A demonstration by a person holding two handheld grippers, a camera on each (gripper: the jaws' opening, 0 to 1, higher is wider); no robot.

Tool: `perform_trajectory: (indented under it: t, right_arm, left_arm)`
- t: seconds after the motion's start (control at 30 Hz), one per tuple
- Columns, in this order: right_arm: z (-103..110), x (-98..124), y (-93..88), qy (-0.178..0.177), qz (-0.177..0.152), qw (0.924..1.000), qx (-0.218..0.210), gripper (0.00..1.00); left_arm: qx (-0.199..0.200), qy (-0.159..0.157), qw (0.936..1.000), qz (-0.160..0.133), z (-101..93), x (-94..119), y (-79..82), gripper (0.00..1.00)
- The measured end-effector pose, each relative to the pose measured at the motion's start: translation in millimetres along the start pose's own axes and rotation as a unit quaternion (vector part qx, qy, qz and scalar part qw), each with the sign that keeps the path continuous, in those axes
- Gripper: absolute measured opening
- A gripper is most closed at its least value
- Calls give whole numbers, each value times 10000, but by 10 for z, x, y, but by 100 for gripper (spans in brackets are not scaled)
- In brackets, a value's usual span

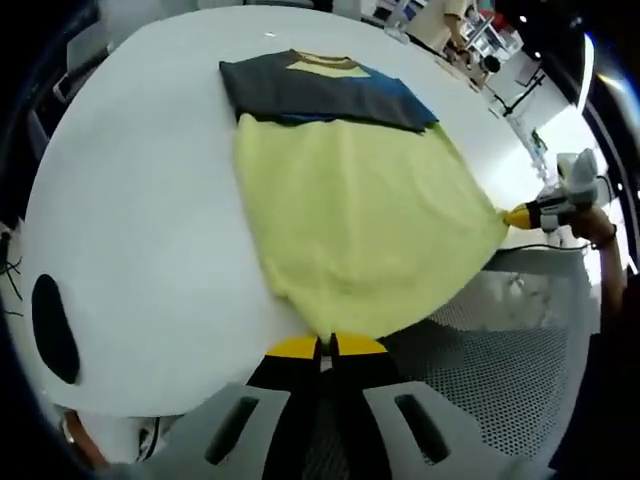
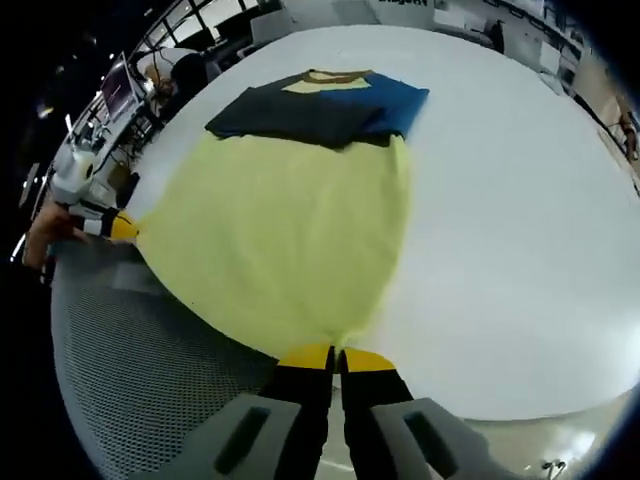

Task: Fold the garment on the visible template until the final outline fits inside the template.

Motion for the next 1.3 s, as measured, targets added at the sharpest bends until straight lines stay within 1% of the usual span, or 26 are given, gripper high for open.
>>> perform_trajectory:
  t: [0.03,0.07,0.1,0.2,0.3,0.4,0.5,0.57,0.67,0.8,0.83,0.9,0.97,1.0,1.03,1.1,1.2,1.3]
  right_arm:
    - [22,24,93,89,-216,9997,-62,0]
    - [41,57,141,140,-299,9993,-150,0]
    - [45,80,171,155,-340,9992,-144,0]
    - [70,136,298,174,-568,9982,-67,0]
    - [88,182,400,202,-708,9972,-89,0]
    - [114,232,525,239,-887,9958,-37,0]
    - [119,264,603,251,-968,9950,-31,0]
    - [122,290,688,271,-1067,9939,-27,0]
    - [125,308,764,258,-1133,9932,-22,0]
    - [139,362,944,253,-1280,9915,10,0]
    - [147,380,1005,279,-1341,9906,-14,0]
    - [155,411,1108,285,-1450,9890,-8,0]
    - [159,425,1159,279,-1489,9885,19,0]
    - [161,439,1230,284,-1549,9875,26,0]
    - [163,442,1246,290,-1558,9874,25,0]
    - [169,442,1340,327,-1604,9865,14,0]
    - [164,434,1410,291,-1607,9865,83,0]
    - [162,433,1487,304,-1651,9858,60,0]
  left_arm:
    - [-42,81,9999,-130,23,17,64,2]
    - [-56,87,9999,-123,23,35,88,2]
    - [-75,92,9998,-132,26,45,111,2]
    - [-53,167,9993,-334,64,97,233,2]
    - [-37,180,9988,-456,108,146,333,2]
    - [-27,269,9980,-575,186,194,425,2]
    - [12,324,9971,-682,245,246,516,2]
    - [30,343,9963,-786,287,272,597,2]
    - [22,350,9958,-845,311,286,659,2]
    - [64,478,9933,-1048,406,341,835,2]
    - [87,505,9919,-1165,431,366,910,2]
    - [106,546,9900,-1300,479,413,1016,2]
    - [87,580,9888,-1370,521,439,1102,2]
    - [66,588,9885,-1389,538,443,1134,2]
    - [60,593,9884,-1400,547,445,1150,2]
    - [19,612,9867,-1504,581,474,1245,2]
    - [-10,637,9857,-1563,596,499,1301,2]
    - [-64,669,9849,-1593,616,501,1361,2]
Point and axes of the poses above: the point that each gripper's makers call its tool centre point, and the gripper's own axes: x roughly backward along the fingers, z roughly to its left, y roughly out of its top, the point moved 1 cm from there along x, roughly backward along the fingers, and after that the axes turned 15 degrees about -x, right-handed, at the moved point
